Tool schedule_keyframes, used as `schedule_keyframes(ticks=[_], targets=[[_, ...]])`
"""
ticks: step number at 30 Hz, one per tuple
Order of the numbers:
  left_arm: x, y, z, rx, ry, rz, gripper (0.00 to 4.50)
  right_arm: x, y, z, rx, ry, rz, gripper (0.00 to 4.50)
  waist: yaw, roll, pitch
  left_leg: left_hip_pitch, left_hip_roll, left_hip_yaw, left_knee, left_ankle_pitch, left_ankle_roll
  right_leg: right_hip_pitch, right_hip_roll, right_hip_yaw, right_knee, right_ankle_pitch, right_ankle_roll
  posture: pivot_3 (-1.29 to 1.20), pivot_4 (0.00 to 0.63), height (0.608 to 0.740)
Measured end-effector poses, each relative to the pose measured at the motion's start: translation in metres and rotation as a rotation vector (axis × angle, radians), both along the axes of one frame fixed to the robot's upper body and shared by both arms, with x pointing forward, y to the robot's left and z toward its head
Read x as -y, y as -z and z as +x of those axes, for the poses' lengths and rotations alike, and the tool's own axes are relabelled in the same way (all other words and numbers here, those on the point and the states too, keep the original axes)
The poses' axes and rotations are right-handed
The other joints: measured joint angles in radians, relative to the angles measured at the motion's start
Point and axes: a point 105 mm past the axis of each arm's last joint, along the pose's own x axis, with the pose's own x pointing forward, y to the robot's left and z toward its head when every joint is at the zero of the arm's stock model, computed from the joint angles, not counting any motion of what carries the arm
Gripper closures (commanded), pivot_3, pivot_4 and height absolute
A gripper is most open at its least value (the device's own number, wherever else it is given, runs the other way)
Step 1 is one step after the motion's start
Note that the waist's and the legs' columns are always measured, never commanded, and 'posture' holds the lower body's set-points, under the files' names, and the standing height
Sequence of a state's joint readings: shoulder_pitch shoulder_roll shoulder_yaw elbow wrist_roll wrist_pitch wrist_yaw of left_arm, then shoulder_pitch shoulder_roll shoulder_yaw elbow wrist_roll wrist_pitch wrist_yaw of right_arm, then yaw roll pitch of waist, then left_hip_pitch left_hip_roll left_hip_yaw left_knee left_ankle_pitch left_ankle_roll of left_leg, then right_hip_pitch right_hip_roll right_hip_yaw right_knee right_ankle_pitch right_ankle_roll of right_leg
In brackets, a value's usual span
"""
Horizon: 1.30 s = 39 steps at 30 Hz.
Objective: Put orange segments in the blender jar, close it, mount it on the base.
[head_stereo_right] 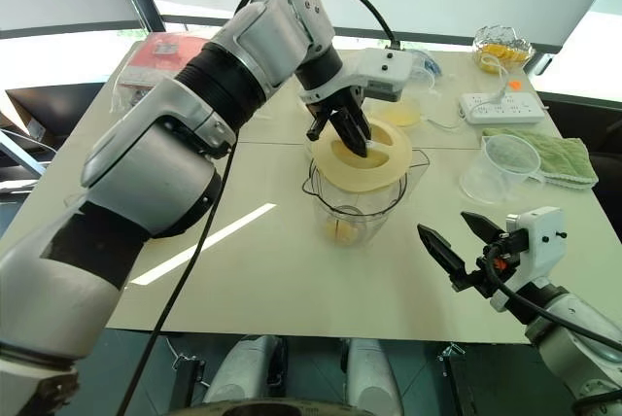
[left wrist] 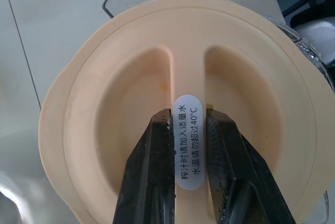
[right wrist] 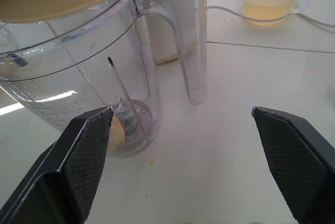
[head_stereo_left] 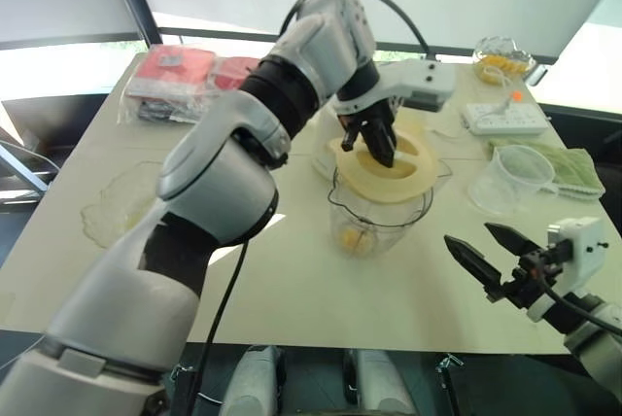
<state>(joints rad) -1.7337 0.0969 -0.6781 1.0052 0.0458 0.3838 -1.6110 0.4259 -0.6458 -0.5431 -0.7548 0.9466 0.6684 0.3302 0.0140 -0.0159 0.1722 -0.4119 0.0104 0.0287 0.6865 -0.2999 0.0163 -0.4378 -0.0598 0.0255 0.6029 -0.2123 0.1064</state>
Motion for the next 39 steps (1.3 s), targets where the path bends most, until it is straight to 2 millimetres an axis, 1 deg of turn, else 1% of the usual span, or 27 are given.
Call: schedule_keyframes(ticks=[7, 16, 20, 23, 27, 34, 39], targets=[[0.007, 0.006, -0.012, -0.019, -0.022, 0.011, 4.24, 0.002, 0.003, 0.002, -0.003, 0.012, 0.003, 0.0, -0.001, 0.001, -0.001, 0.005, 0.0, 0.0, 0.0, 0.0, 0.0, 0.006, 0.0, 0.0, 0.0, 0.0, 0.0, 0.0, 0.15, 0.74], [0.009, 0.008, -0.021, -0.013, -0.059, 0.006, 4.24, 0.002, 0.007, 0.003, -0.005, 0.022, 0.014, 0.0, -0.002, 0.003, -0.002, 0.006, 0.001, -0.001, 0.001, 0.0, 0.0, 0.007, 0.0, 0.0, 0.0, 0.0, 0.0, 0.0, 0.15, 0.74], [0.006, 0.015, -0.019, 0.003, -0.093, -0.01, 4.24, 0.003, 0.008, 0.005, -0.001, 0.026, 0.008, 0.0, -0.002, 0.003, -0.005, 0.01, 0.001, -0.001, 0.002, 0.0, 0.0, 0.01, 0.0, 0.0, 0.0, 0.0, 0.0, 0.0, 0.15, 0.74], [0.005, 0.02, -0.017, 0.01, -0.126, -0.02, 4.24, 0.002, 0.007, 0.007, 0.005, 0.027, 0.009, 0.0, -0.003, 0.002, -0.009, 0.019, 0.002, -0.001, 0.002, 0.0, 0.0, 0.02, 0.0, 0.0, 0.0, -0.001, -0.001, 0.0, 0.15, 0.74], [0.003, 0.023, -0.013, 0.004, -0.187, -0.031, 4.24, 0.0, 0.01, 0.009, 0.002, 0.025, 0.017, 0.0, -0.004, 0.004, -0.014, 0.025, 0.004, -0.002, 0.002, 0.0, 0.0, 0.027, 0.0, -0.001, -0.004, -0.004, 0.002, 0.0, 0.15, 0.74], [0.001, 0.021, -0.006, 0.007, -0.246, -0.05, 4.24, 0.002, 0.012, 0.011, -0.002, 0.03, 0.01, 0.0, -0.005, 0.005, -0.014, 0.024, 0.004, -0.002, 0.001, 0.0, 0.0, 0.027, -0.001, -0.001, -0.004, -0.003, 0.001, 0.0, 0.15, 0.74], [-0.004, 0.02, -0.001, 0.002, -0.267, -0.058, 4.24, 0.0, 0.01, 0.014, 0.01, 0.018, 0.015, 0.0, -0.011, 0.005, -0.014, 0.024, 0.004, -0.002, 0.001, 0.0, 0.0, 0.026, 0.0, -0.001, -0.004, -0.002, -0.001, 0.0, 0.15, 0.74]])
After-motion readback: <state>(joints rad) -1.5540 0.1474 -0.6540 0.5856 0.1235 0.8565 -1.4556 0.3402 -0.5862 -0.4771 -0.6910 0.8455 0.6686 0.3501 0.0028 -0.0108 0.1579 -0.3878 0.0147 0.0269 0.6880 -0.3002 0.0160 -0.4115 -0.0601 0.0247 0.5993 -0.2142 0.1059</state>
